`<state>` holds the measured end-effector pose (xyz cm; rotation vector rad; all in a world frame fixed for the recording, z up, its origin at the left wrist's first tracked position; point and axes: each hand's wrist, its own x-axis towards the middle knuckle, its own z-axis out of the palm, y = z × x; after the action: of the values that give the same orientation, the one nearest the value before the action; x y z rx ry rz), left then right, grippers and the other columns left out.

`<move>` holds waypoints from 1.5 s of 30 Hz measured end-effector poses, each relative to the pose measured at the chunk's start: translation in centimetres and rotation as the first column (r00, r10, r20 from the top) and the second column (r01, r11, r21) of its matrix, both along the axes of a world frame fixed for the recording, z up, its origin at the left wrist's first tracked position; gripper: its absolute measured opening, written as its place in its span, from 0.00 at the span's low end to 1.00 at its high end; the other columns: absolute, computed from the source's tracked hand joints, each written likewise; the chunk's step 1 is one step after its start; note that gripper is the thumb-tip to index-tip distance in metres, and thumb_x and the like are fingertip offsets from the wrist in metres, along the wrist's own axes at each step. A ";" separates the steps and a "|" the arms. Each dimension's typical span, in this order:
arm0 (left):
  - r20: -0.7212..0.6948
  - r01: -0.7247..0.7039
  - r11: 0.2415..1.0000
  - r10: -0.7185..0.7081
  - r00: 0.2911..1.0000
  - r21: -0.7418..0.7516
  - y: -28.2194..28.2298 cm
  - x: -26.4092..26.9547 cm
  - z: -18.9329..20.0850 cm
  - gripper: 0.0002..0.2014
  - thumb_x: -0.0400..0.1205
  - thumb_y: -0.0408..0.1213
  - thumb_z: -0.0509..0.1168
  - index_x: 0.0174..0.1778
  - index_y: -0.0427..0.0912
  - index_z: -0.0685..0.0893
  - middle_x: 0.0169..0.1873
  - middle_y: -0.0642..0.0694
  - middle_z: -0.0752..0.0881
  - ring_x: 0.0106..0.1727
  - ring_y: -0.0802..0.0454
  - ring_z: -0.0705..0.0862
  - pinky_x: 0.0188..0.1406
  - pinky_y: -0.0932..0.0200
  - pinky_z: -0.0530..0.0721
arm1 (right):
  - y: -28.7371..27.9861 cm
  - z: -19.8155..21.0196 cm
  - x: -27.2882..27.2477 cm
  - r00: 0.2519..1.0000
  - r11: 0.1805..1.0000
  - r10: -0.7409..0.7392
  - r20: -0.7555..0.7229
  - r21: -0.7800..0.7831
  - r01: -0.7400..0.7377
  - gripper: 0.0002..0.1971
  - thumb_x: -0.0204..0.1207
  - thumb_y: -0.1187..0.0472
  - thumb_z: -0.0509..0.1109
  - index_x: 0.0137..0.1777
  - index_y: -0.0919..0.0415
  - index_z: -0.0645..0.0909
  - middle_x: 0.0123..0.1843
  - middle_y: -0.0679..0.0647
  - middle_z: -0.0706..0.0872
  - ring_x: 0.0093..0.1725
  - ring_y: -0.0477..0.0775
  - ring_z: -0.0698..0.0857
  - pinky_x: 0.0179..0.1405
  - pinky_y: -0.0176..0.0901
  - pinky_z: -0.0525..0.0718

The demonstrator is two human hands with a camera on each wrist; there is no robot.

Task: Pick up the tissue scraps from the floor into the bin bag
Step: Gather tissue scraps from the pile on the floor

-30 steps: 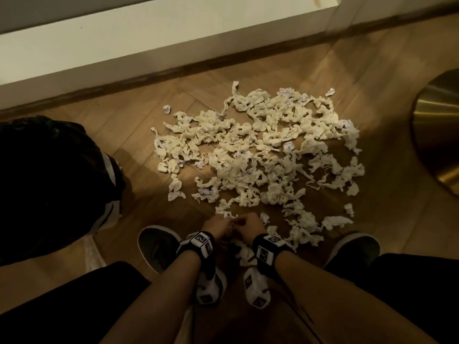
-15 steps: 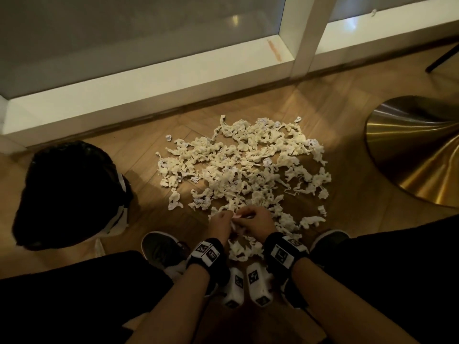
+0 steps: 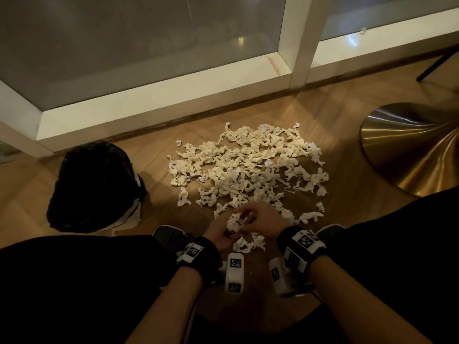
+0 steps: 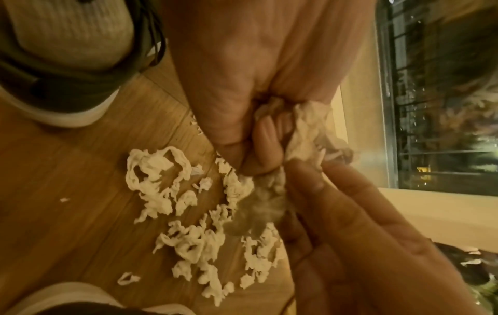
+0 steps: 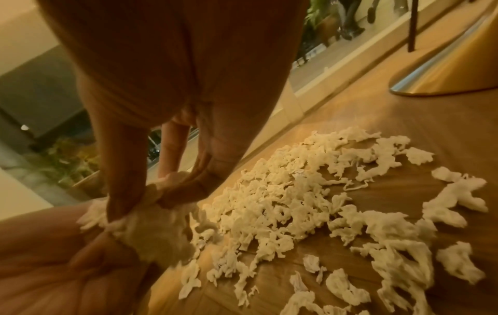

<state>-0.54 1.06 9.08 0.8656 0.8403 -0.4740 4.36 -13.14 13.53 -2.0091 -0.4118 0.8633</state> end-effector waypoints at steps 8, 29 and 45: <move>-0.048 -0.092 0.996 0.092 0.995 -0.008 -1.3 -1.0 0.7 0.20 0.87 0.46 0.54 0.50 0.37 0.87 0.39 0.40 0.89 0.32 0.49 0.86 0.27 0.62 0.79 | 1.1 0.0 -1.1 0.995 0.993 -0.097 -0.010 0.064 0.098 0.11 0.63 0.68 0.81 0.46 0.63 0.88 0.41 0.49 0.88 0.40 0.40 0.87 0.38 0.28 0.84; -0.009 -0.216 0.955 0.219 0.976 -0.205 -1.4 -0.8 1.7 0.15 0.86 0.45 0.55 0.47 0.39 0.83 0.37 0.40 0.88 0.40 0.47 0.88 0.33 0.59 0.87 | 2.4 -1.8 -2.3 0.860 0.993 0.113 0.498 -0.024 -0.117 0.19 0.81 0.46 0.58 0.51 0.61 0.82 0.56 0.52 0.78 0.56 0.51 0.75 0.56 0.46 0.77; -0.101 -0.397 0.902 0.385 0.918 -0.169 -2.2 0.5 3.0 0.17 0.87 0.44 0.54 0.43 0.36 0.82 0.31 0.41 0.85 0.36 0.49 0.86 0.35 0.56 0.84 | 2.2 -2.0 -1.9 0.750 0.999 0.031 0.660 0.000 -0.041 0.21 0.80 0.52 0.54 0.62 0.58 0.84 0.53 0.55 0.89 0.53 0.49 0.83 0.65 0.42 0.73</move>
<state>-0.03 -1.15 12.08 0.4909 0.9864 -0.2219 2.42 -10.97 11.54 -2.2591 -0.8517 0.1219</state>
